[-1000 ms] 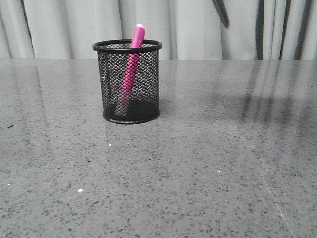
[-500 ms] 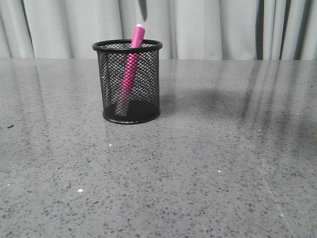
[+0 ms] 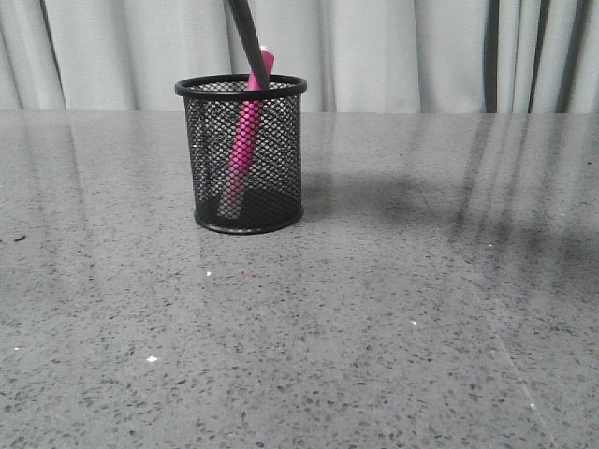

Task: Put pen and scissors into bin
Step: 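Move the scissors over the cup and lower blades into it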

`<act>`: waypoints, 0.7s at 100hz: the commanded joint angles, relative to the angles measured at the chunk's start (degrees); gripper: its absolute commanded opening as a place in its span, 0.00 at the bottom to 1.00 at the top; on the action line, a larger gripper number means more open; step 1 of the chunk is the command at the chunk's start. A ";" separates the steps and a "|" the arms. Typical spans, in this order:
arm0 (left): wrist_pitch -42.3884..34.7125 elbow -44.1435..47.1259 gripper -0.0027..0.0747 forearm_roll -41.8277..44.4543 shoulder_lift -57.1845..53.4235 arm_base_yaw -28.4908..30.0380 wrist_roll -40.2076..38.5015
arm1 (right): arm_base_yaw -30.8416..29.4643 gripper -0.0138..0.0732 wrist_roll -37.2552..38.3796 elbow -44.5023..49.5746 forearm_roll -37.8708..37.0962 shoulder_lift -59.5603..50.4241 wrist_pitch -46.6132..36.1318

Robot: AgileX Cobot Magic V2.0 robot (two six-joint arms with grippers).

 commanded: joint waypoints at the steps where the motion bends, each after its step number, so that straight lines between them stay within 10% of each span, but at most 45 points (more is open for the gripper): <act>1: -4.54 -1.57 0.01 -0.99 -0.11 0.06 -0.59 | -0.03 0.07 -0.20 0.89 0.09 -2.15 -8.39; 70: -4.64 -1.57 0.01 -0.88 -0.11 -0.13 -0.48 | -0.42 0.07 -0.20 4.73 0.09 2.86 -18.00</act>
